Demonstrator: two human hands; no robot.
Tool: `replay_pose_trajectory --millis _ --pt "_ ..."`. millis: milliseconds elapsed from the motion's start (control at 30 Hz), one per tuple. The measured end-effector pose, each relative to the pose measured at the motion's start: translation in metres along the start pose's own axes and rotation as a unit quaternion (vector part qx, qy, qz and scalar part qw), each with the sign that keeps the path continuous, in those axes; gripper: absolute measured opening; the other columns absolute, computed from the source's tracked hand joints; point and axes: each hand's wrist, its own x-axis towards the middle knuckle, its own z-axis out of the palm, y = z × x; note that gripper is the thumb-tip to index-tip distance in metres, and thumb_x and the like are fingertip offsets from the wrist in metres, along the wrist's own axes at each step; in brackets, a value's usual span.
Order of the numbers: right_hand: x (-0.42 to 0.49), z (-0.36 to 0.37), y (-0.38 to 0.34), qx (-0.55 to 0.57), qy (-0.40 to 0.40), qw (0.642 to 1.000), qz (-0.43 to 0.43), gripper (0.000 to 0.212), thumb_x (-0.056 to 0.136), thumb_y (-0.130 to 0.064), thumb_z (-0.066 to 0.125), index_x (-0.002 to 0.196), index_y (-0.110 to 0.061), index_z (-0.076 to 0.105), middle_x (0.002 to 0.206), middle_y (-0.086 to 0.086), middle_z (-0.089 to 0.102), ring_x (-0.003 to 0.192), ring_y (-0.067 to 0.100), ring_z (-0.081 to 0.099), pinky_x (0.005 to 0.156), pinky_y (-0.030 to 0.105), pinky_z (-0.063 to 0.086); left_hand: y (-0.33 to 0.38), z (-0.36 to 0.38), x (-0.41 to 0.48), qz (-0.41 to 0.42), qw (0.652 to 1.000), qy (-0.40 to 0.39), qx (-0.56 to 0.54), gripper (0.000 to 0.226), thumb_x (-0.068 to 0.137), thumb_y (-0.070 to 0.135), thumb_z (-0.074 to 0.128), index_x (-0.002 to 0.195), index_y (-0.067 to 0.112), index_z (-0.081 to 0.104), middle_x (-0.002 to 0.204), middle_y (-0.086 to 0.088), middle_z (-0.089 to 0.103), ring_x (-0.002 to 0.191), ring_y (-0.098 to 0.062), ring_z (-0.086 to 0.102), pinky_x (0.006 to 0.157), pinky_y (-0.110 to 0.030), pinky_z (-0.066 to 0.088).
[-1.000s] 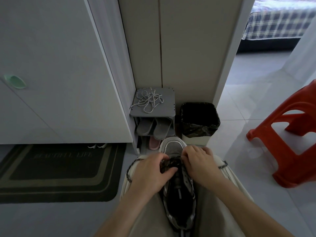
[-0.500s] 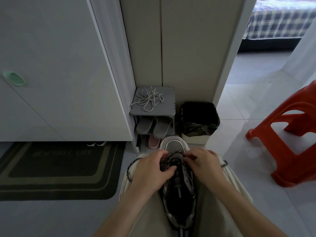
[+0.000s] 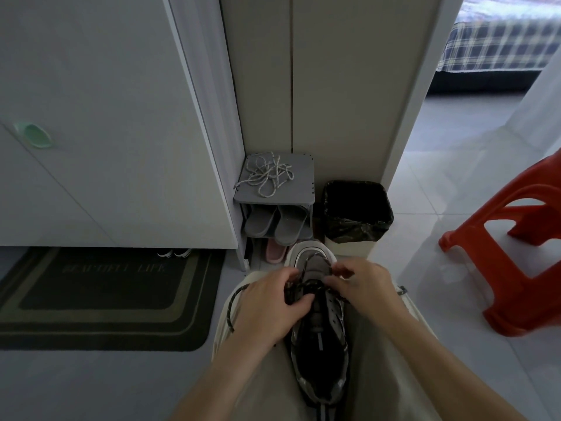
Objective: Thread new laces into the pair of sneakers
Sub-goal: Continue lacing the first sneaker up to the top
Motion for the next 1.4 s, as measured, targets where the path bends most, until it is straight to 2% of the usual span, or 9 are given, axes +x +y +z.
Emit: replay_pose_trajectory --millis 133,267,533,700,833,967,1100,1167,1400 --pt "-0.008 0.003 -0.003 -0.009 0.051 0.998 -0.045 0.007 0.083 -0.033 0.066 0.078 -0.028 0.067 0.068 -0.022 0.055 0.068 0.001 0.051 0.08 0.039 0.049 0.0 0.001 -0.001 0.001 1.0 -0.004 0.002 0.05 0.079 0.053 0.063 0.124 0.036 0.052 0.113 0.022 0.059 0.105 0.003 0.055 0.086 -0.016 0.041" --pt "0.01 -0.037 -0.029 0.095 0.13 0.987 -0.02 0.005 0.085 -0.022 0.067 0.087 -0.019 0.071 0.078 -0.011 0.063 0.073 0.004 0.058 0.07 0.018 0.044 -0.001 0.0 0.0 0.011 1.0 -0.008 0.004 0.05 0.08 0.05 0.064 0.126 0.034 0.053 0.115 0.019 0.059 0.106 0.002 0.054 0.085 -0.013 0.036" --pt "-0.009 -0.013 -0.005 0.028 -0.007 0.998 0.055 0.022 0.077 -0.046 0.071 0.093 -0.031 0.071 0.078 -0.019 0.062 0.079 0.003 0.06 0.087 0.032 0.049 -0.002 0.003 -0.001 0.009 1.0 0.003 -0.009 0.052 0.079 0.051 0.064 0.127 0.034 0.052 0.114 0.022 0.058 0.098 0.011 0.046 0.08 -0.006 0.032" --pt "-0.015 0.002 -0.007 0.083 0.007 0.994 0.07 0.003 0.083 -0.029 0.069 0.085 -0.027 0.071 0.076 -0.016 0.062 0.076 0.007 0.06 0.072 0.022 0.049 -0.007 0.005 -0.001 0.002 1.0 0.005 -0.005 0.056 0.078 0.053 0.064 0.128 0.032 0.052 0.117 0.02 0.058 0.107 0.004 0.052 0.091 -0.016 0.041" --pt "0.006 -0.015 -0.019 0.138 0.053 0.987 0.067 0.007 0.091 -0.024 0.059 0.084 -0.024 0.061 0.073 -0.009 0.063 0.064 0.003 0.056 0.053 0.005 0.039 -0.005 0.004 0.0 0.007 1.0 -0.001 -0.006 0.052 0.079 0.052 0.064 0.126 0.033 0.052 0.103 0.026 0.051 0.098 0.005 0.051 0.087 -0.016 0.041" --pt "0.02 -0.027 -0.024 0.22 0.106 0.967 0.068 0.006 0.09 -0.023 0.06 0.086 -0.02 0.063 0.077 -0.005 0.067 0.07 0.007 0.061 0.058 0.01 0.043 -0.006 0.005 0.0 0.0 1.0 -0.002 -0.013 0.052 0.079 0.052 0.064 0.126 0.034 0.051 0.107 0.024 0.053 0.103 0.002 0.052 0.089 -0.018 0.041" --pt "-0.001 -0.009 -0.011 0.152 -0.023 0.982 0.107 0.019 0.083 -0.04 0.067 0.076 -0.023 0.065 0.064 -0.008 0.063 0.055 0.001 0.054 0.052 0.015 0.041 -0.007 0.006 -0.001 -0.005 0.999 -0.002 -0.04 0.051 0.077 0.053 0.064 0.124 0.035 0.053 0.104 0.026 0.053 0.104 0.001 0.054 0.091 -0.023 0.047" --pt "-0.007 -0.001 -0.006 0.132 -0.039 0.985 0.105 0.02 0.08 -0.039 0.071 0.075 -0.021 0.066 0.068 -0.008 0.064 0.061 0.004 0.058 0.055 0.017 0.045 -0.008 0.007 0.0 -0.009 0.999 0.0 -0.041 0.054 0.076 0.055 0.063 0.124 0.034 0.052 0.108 0.022 0.055 0.104 0.0 0.054 0.092 -0.026 0.048" --pt "-0.001 -0.012 -0.006 0.072 0.05 0.993 0.073 0.017 0.091 -0.03 0.059 0.076 -0.023 0.055 0.068 -0.007 0.059 0.064 0.011 0.054 0.055 0.02 0.039 -0.009 0.007 -0.002 -0.003 0.999 -0.002 -0.043 0.051 0.079 0.051 0.065 0.125 0.034 0.052 0.104 0.026 0.05 0.101 0.005 0.052 0.083 -0.012 0.038"
